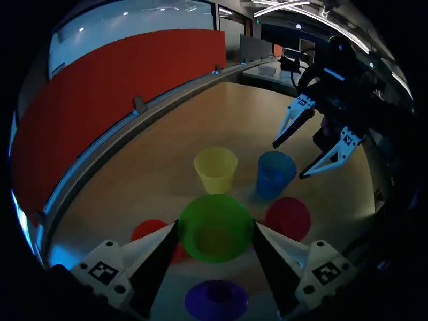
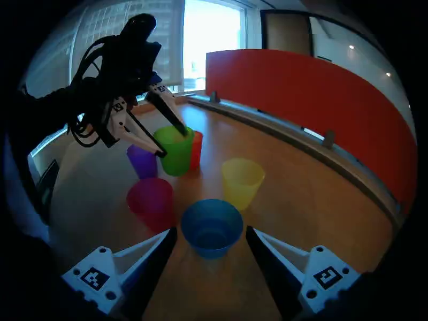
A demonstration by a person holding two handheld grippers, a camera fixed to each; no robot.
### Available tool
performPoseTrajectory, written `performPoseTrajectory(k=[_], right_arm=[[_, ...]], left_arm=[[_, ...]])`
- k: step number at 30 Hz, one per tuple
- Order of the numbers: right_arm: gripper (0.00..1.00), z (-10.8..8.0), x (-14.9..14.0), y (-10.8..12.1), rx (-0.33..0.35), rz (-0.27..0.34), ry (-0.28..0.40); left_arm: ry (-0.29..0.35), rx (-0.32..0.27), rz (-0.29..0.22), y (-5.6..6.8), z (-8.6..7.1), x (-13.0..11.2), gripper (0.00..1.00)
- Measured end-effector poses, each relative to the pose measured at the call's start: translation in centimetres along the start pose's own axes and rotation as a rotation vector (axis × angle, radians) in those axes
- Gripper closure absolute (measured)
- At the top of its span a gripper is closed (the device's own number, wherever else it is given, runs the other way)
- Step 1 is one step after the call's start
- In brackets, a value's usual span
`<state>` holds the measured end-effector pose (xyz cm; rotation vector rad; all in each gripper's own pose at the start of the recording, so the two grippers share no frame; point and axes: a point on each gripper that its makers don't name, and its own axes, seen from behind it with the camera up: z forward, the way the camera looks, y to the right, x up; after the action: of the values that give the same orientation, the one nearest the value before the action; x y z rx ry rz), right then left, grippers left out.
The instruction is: Pour water
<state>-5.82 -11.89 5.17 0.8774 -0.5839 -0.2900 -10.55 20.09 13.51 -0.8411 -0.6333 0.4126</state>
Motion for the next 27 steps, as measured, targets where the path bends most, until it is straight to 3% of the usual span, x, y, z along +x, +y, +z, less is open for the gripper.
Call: performPoseTrajectory(k=[14, 27], right_arm=[[0.00, 2.6, -1.0, 0.1, 0.007, -0.022, -0.025], [0.03, 3.9, -1.3, 0.6, -0.009, -0.044, -0.022]], left_arm=[[0.103, 0.029, -0.049, -0.2, -2.4, 1.4, 0.09], [0.151, 0.049, -0.073, -0.3, -3.7, 1.8, 0.09]])
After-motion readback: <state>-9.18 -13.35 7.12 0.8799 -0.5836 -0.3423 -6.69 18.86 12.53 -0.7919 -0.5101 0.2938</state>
